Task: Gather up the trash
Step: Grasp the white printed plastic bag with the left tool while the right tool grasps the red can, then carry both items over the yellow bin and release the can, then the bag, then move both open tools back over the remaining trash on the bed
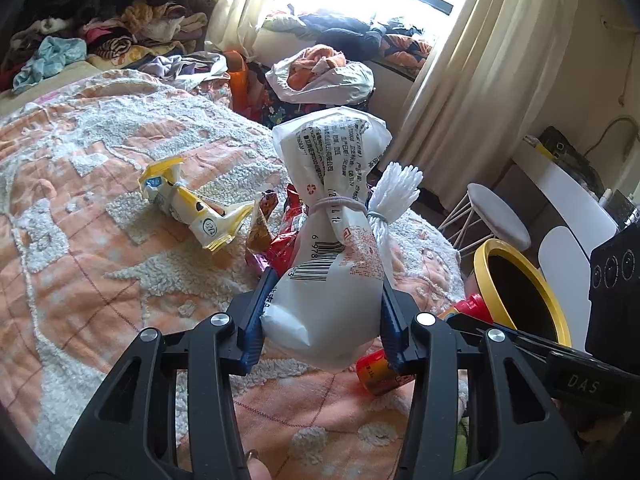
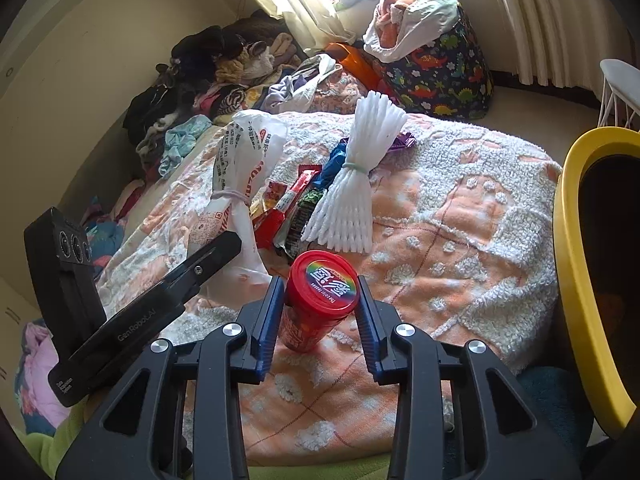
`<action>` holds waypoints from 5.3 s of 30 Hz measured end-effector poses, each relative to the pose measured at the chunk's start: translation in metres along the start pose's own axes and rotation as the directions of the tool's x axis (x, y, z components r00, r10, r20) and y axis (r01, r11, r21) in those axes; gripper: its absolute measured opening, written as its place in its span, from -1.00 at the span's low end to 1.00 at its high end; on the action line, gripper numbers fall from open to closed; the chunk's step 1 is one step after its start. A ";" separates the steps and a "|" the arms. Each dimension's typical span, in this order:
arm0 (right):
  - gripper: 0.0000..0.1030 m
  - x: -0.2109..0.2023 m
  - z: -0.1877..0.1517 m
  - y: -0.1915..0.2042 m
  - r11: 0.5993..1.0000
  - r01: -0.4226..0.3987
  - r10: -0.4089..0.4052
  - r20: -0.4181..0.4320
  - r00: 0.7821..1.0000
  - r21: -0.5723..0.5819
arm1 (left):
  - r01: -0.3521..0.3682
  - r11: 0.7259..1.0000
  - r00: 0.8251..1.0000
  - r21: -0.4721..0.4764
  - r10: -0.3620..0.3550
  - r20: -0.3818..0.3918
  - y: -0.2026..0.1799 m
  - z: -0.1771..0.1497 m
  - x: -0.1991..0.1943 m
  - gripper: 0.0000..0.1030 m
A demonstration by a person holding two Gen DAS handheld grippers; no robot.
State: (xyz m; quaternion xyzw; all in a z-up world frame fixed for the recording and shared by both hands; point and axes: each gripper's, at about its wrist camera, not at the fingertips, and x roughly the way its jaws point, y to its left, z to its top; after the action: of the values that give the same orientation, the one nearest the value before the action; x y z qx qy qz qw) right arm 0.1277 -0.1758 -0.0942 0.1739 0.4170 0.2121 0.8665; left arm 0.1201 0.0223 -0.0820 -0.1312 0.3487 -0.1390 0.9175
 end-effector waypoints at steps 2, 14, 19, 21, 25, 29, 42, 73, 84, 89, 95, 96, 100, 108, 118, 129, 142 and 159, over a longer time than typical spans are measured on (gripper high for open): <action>-0.35 -0.004 0.000 0.000 1.000 -0.007 0.007 0.015 1.000 -0.008 | 0.006 1.000 1.000 -0.004 -0.006 0.003 -0.001 0.001 -0.002 -0.25; -0.38 -0.037 0.011 -0.015 0.999 0.032 -0.028 0.111 0.993 -0.039 | 0.035 0.999 0.999 0.030 -0.036 0.025 -0.021 0.006 -0.011 -0.25; -0.38 -0.050 0.016 -0.023 0.998 0.056 -0.050 0.147 0.988 -0.040 | 0.047 0.998 0.998 0.052 -0.048 0.026 -0.032 0.007 -0.012 -0.25; -0.38 -0.056 0.016 -0.026 0.998 0.062 -0.056 0.160 0.986 -0.030 | 0.050 0.997 0.998 0.062 -0.052 0.025 -0.037 0.007 -0.013 -0.25; -0.38 -0.069 0.018 -0.035 0.997 0.080 -0.076 0.192 0.978 -0.016 | 0.060 0.995 0.998 0.085 -0.062 0.021 -0.048 0.006 -0.013 -0.25; -0.38 -0.082 0.020 -0.047 0.995 0.095 -0.094 0.219 0.971 0.006 | 0.074 0.991 0.997 0.114 -0.076 0.015 -0.061 0.005 -0.012 -0.25; -0.39 -0.120 0.024 -0.095 0.985 0.133 -0.160 0.293 0.943 0.108 | 0.116 0.975 0.993 0.190 -0.116 -0.011 -0.100 0.002 -0.006 -0.25; -0.39 -0.170 0.017 -0.183 0.912 0.269 -0.373 0.355 0.857 0.311 | 0.235 0.896 0.970 0.378 -0.192 -0.148 -0.206 -0.029 0.038 -0.24; -0.39 -0.176 0.012 -0.205 0.872 0.319 -0.445 0.329 0.833 0.372 | 0.270 0.878 0.956 0.394 -0.196 -0.218 -0.229 -0.040 0.065 -0.23; -0.39 -0.175 0.011 -0.215 0.857 0.335 -0.466 0.312 0.828 0.390 | 0.280 0.877 0.949 0.390 -0.192 -0.250 -0.236 -0.043 0.081 -0.23; -0.39 -0.170 0.009 -0.223 0.849 0.340 -0.472 0.291 0.832 0.405 | 0.282 0.877 0.944 0.389 -0.181 -0.276 -0.241 -0.046 0.095 -0.21; -0.39 -0.170 0.009 -0.224 0.849 0.338 -0.470 0.289 0.834 0.405 | 0.282 0.878 0.944 0.388 -0.181 -0.277 -0.242 -0.046 0.096 -0.19; -0.31 -0.167 0.010 -0.226 0.860 0.315 -0.444 0.285 0.850 0.402 | 0.258 0.891 0.954 0.373 -0.173 -0.246 -0.238 -0.046 0.093 0.33; -0.07 -0.157 0.014 -0.209 0.887 0.297 -0.405 0.287 0.868 0.353 | 0.187 0.941 0.978 0.283 -0.151 -0.144 -0.210 -0.034 0.075 0.78; 0.02 -0.144 0.020 -0.169 0.927 0.279 -0.349 0.302 0.887 0.253 | 0.114 0.969 0.992 0.217 -0.102 -0.069 -0.178 -0.020 0.056 0.78; 0.08 -0.126 0.022 -0.129 0.957 0.248 -0.283 0.298 0.912 0.150 | 0.015 0.984 1.000 0.175 -0.019 0.020 -0.138 -0.002 0.032 0.78; 0.12 -0.081 0.025 -0.064 0.982 0.190 -0.186 0.222 0.957 0.002 | -0.097 0.994 0.992 0.053 0.092 0.084 -0.067 0.017 0.015 0.78; 0.13 -0.009 0.026 -0.002 0.982 0.133 -0.119 0.106 0.987 -0.133 | -0.157 0.974 0.979 -0.162 0.175 0.103 0.017 0.024 0.007 0.78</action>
State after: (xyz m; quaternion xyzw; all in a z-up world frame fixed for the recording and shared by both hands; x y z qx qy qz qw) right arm 0.1439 -0.1855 -0.0743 0.0964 0.3685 0.1766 0.9076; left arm 0.1445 0.0393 -0.0745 -0.1797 0.3140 -0.0266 0.9319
